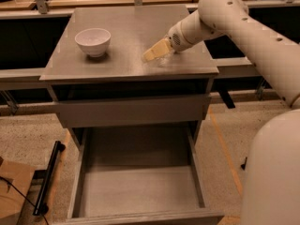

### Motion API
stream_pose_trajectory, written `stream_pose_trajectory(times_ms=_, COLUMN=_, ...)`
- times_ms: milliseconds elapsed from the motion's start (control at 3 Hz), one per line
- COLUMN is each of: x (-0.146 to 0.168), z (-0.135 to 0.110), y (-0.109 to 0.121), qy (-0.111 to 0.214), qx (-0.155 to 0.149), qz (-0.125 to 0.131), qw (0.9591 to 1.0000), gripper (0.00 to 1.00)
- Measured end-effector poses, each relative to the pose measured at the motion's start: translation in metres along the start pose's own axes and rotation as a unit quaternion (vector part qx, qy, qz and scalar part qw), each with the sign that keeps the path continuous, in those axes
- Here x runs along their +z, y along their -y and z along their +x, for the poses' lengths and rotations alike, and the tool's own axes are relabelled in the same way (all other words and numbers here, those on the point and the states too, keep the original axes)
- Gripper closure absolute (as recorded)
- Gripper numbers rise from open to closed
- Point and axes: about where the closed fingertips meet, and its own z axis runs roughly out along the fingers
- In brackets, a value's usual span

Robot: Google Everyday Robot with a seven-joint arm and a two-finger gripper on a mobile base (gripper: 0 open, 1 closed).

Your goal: Place water bottle into middle drawer

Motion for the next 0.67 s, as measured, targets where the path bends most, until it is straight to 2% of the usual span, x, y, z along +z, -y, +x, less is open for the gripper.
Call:
stream_pose_trajectory(times_ms=333, x=0.0246, z=0.0049, y=0.0032, qy=-0.012, qx=0.026, qz=-0.013, qw=0.9995, gripper=0.0)
stream_pose_trajectory(times_ms=667, x=0.0317, z=0.0109, y=0.0116, qy=-0.02, qx=0.041, qz=-0.009, qw=0.9989, gripper=0.15)
